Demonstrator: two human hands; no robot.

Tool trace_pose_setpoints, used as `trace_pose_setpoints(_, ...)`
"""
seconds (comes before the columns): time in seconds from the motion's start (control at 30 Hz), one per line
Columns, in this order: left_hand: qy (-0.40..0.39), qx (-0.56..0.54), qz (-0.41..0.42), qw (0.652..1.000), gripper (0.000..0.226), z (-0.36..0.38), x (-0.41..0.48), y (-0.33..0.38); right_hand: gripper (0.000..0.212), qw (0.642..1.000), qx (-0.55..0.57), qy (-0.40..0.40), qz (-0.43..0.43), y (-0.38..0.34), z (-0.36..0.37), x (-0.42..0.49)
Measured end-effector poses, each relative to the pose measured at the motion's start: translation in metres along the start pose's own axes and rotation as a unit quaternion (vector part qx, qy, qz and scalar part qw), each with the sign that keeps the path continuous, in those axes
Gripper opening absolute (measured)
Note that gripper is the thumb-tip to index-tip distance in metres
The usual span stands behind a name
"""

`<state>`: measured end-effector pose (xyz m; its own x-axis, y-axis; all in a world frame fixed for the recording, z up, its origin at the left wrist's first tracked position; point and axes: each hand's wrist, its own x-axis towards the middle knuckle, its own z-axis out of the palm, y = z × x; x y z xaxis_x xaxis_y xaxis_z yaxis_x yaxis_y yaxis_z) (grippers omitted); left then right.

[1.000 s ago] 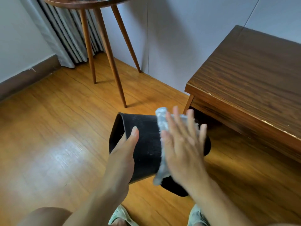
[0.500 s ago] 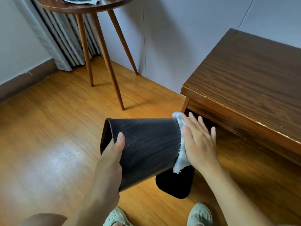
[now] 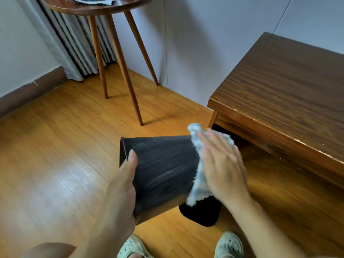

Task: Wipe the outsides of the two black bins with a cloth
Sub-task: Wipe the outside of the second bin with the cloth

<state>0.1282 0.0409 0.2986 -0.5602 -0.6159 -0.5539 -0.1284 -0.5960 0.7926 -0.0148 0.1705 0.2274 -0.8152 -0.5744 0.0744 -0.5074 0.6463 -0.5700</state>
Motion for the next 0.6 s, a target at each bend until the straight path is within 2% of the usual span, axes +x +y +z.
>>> trace_pose_setpoints(0.07, 0.001, 0.009, 0.010, 1.000, 0.031, -0.002, -0.002, 0.004, 0.044, 0.991, 0.097, -0.012, 0.092, 0.019, -0.009, 0.005)
trace_pose_setpoints(0.17, -0.042, 0.013, 0.025, 0.999, 0.029, -0.009, -0.004, 0.004, 0.040, 0.977, 0.179, 0.002, 0.115, 0.020, -0.024, 0.006)
trace_pose_setpoints(0.23, -0.125, 0.010, 0.050, 0.991, 0.047, -0.015, -0.001, 0.002, 0.038, 0.977, 0.181, 0.008, 0.114, 0.019, -0.032, 0.008)
trace_pose_setpoints(0.3, -0.252, 0.068, 0.078, 0.962, 0.069, -0.024, 0.005, 0.002, 0.031, 0.970, 0.198, 0.011, 0.140, 0.023, -0.036, 0.013)
trace_pose_setpoints(0.37, -0.328, 0.147, 0.099, 0.928, 0.064, -0.033, 0.007, 0.005, 0.024, 0.957, 0.229, -0.001, 0.175, 0.026, -0.035, 0.014)
trace_pose_setpoints(0.43, -0.307, 0.182, 0.117, 0.927, 0.059, -0.036, 0.008, 0.011, 0.025, 0.948, 0.242, -0.022, 0.207, 0.026, -0.031, 0.011)
trace_pose_setpoints(0.5, -0.255, 0.164, 0.153, 0.941, 0.060, -0.033, 0.007, 0.014, 0.029, 0.944, 0.237, -0.017, 0.229, 0.026, -0.027, 0.008)
trace_pose_setpoints(0.53, -0.209, 0.167, 0.195, 0.944, 0.063, -0.028, 0.007, 0.013, 0.030, 0.945, 0.230, -0.010, 0.233, 0.026, -0.026, 0.008)
trace_pose_setpoints(0.6, -0.117, 0.184, 0.275, 0.936, 0.084, -0.023, 0.009, 0.008, 0.030, 0.952, 0.202, -0.006, 0.231, 0.024, -0.028, 0.007)
